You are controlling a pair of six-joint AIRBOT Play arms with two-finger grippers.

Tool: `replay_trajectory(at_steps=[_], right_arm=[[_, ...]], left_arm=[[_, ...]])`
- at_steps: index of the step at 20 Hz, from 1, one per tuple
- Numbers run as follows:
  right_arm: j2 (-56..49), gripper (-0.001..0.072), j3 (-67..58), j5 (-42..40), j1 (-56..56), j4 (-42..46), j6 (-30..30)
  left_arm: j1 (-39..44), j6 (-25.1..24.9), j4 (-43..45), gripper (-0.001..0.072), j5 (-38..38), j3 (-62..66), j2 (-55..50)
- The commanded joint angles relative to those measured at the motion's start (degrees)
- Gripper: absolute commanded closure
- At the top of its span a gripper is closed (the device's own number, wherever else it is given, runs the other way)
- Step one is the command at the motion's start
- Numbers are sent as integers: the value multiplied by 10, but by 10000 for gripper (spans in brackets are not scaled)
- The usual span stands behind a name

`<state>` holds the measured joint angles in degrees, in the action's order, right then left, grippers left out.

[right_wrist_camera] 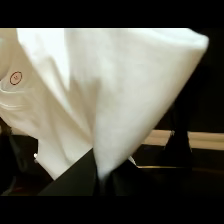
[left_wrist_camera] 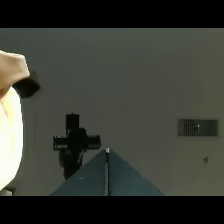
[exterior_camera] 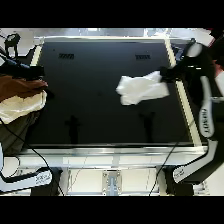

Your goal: Fold the shirts.

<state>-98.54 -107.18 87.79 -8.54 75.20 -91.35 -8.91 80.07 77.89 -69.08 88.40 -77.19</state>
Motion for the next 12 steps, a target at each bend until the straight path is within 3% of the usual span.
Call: replay_trajectory(at_steps=[1,8,12], right_arm=[[88,700,114,27,-130,83,-5],[315,700,473,-130,-391,110,-5],[385,699,556,-105,-481,114,46]], left_arm=[[0,0,0,694,-24,0,0],[0,0,-3,694,-32,0,0],[0,0,-17,694,-32,0,0]])
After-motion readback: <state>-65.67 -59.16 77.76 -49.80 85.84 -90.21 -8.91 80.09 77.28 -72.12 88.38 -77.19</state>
